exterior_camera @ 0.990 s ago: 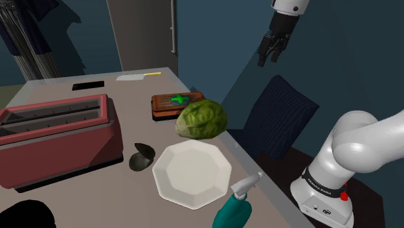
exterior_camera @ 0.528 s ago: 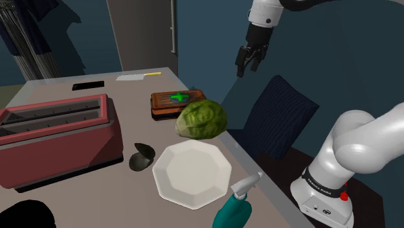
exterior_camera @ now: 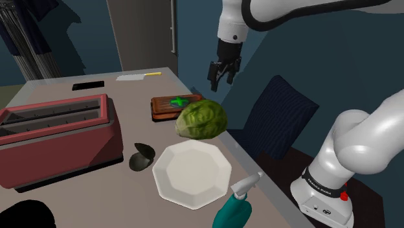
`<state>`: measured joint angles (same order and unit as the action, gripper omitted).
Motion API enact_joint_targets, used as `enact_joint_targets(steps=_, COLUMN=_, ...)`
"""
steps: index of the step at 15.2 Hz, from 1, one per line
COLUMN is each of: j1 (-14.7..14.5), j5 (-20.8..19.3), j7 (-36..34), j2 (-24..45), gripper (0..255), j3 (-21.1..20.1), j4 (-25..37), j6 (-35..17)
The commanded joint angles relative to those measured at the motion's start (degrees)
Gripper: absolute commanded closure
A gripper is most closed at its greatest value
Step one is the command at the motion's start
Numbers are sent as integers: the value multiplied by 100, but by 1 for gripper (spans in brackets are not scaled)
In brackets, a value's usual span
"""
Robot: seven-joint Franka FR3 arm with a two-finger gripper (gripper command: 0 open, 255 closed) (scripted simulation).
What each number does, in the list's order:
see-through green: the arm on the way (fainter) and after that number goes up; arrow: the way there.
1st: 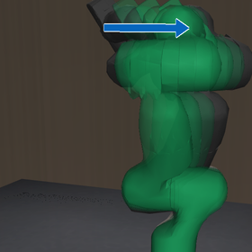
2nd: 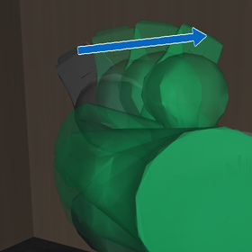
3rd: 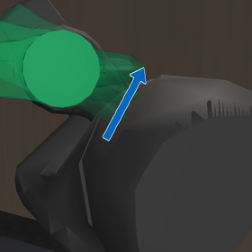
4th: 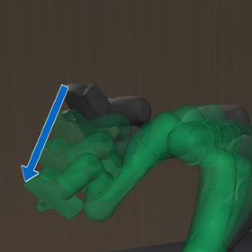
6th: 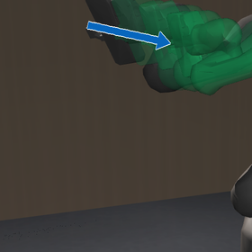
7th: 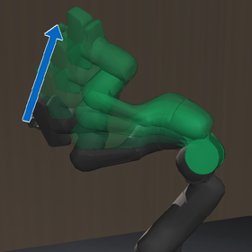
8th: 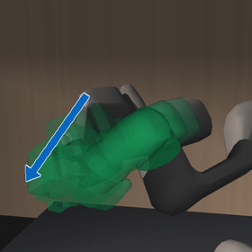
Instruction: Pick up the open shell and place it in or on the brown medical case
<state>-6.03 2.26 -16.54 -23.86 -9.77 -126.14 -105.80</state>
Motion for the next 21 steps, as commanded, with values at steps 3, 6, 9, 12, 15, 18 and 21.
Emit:
enact_joint_targets(steps=3, j1=-126, j5=11, j7=-286, j2=685, gripper=0, j3=-304, j4=290, j6=-328)
enact_joint_targets(steps=6, j1=-219, j5=-40, j7=-507, j2=1221, gripper=0, j3=-513, j4=586, j6=-510)
enact_joint_targets(steps=9, j1=-323, j5=-138, j7=-739, j2=1780, gripper=0, j3=-705, j4=936, j6=-654)
enact_joint_targets(steps=12, j1=-447, j5=-283, j7=-976, j2=2362, gripper=0, j3=-869, j4=1340, j6=-758)
enact_joint_targets(steps=15, j1=-600, j5=-463, j7=-1213, j2=2965, gripper=0, j3=-1001, j4=1803, j6=-814)
enact_joint_targets(steps=18, j1=-790, j5=-665, j7=-1436, j2=3586, gripper=0, j3=-1095, j4=2329, j6=-820)
enact_joint_targets(steps=21, j1=-1018, j5=-872, j7=-1633, j2=4225, gripper=0, j3=-1150, j4=2927, j6=-771)
